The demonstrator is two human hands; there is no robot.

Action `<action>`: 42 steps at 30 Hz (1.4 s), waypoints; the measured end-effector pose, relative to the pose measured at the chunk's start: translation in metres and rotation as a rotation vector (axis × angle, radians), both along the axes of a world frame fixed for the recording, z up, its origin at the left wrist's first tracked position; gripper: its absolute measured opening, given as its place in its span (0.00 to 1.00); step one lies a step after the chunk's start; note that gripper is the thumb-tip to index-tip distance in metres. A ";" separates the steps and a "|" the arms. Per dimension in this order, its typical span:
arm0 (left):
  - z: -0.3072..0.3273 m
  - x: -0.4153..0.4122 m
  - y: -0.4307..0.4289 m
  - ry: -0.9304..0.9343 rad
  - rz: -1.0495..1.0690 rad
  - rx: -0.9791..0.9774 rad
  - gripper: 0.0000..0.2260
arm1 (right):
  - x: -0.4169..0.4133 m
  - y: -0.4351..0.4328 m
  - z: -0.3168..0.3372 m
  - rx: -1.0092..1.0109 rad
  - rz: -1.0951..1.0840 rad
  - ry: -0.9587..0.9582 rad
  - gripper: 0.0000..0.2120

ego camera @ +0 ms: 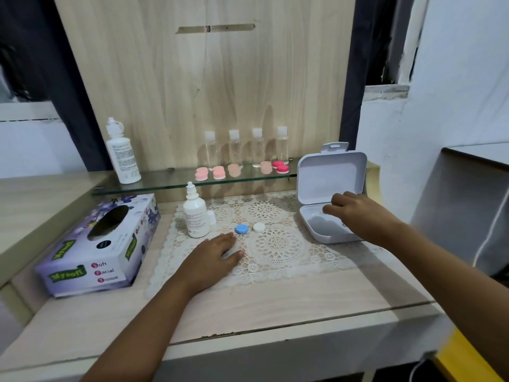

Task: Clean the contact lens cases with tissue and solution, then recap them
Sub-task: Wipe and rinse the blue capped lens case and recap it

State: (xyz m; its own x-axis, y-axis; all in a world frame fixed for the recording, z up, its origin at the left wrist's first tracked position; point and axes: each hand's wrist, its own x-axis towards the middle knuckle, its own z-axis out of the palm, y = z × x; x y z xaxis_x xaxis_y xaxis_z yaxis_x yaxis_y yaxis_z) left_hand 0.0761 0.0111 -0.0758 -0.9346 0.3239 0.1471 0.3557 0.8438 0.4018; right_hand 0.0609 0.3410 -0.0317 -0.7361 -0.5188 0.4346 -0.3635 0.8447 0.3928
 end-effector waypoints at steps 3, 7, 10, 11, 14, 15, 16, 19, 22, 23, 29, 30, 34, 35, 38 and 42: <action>0.001 0.000 0.000 0.006 0.001 -0.005 0.24 | 0.000 -0.006 0.000 -0.224 0.008 -0.048 0.17; 0.000 -0.001 -0.001 0.005 0.001 -0.003 0.24 | 0.006 -0.034 0.004 -0.645 0.063 -0.069 0.13; -0.001 -0.002 -0.001 0.011 0.002 0.000 0.25 | 0.008 -0.063 0.002 -0.840 0.125 -0.151 0.13; -0.001 -0.002 -0.001 0.013 0.001 0.003 0.25 | 0.009 -0.073 0.001 -0.898 0.138 -0.209 0.13; -0.002 -0.003 -0.002 0.016 -0.002 0.012 0.25 | 0.012 -0.099 -0.005 -0.953 0.166 -0.396 0.12; -0.002 -0.004 -0.003 0.017 -0.003 0.017 0.25 | 0.012 -0.106 -0.009 -0.932 0.173 -0.437 0.12; -0.002 -0.004 -0.003 0.020 -0.003 0.023 0.25 | 0.011 -0.112 -0.014 -0.907 0.175 -0.465 0.11; -0.002 -0.004 -0.003 0.037 -0.007 0.034 0.25 | 0.009 -0.125 -0.027 -0.786 0.130 -0.496 0.12; -0.002 -0.005 -0.003 0.053 -0.010 0.048 0.24 | 0.010 -0.130 -0.032 -0.710 0.131 -0.469 0.13; -0.002 -0.005 -0.002 0.059 -0.012 0.052 0.24 | 0.010 -0.130 -0.034 -0.689 0.141 -0.451 0.13; 0.000 -0.005 -0.002 0.065 -0.007 0.135 0.23 | 0.011 -0.131 -0.043 -0.634 0.196 -0.362 0.12; 0.001 -0.004 -0.001 0.069 0.001 0.171 0.23 | 0.011 -0.132 -0.044 -0.636 0.206 -0.343 0.12; 0.007 0.002 -0.002 0.193 0.021 0.240 0.15 | 0.014 -0.132 -0.044 -0.640 0.225 -0.328 0.11; 0.010 0.003 -0.003 0.250 0.022 0.253 0.13 | 0.015 -0.131 -0.044 -0.638 0.229 -0.333 0.11; 0.029 0.006 -0.007 0.379 0.021 0.319 0.10 | 0.015 -0.130 -0.046 -0.624 0.227 -0.327 0.11; 0.064 0.011 -0.030 0.550 0.108 0.381 0.14 | 0.014 -0.131 -0.047 -0.618 0.227 -0.307 0.11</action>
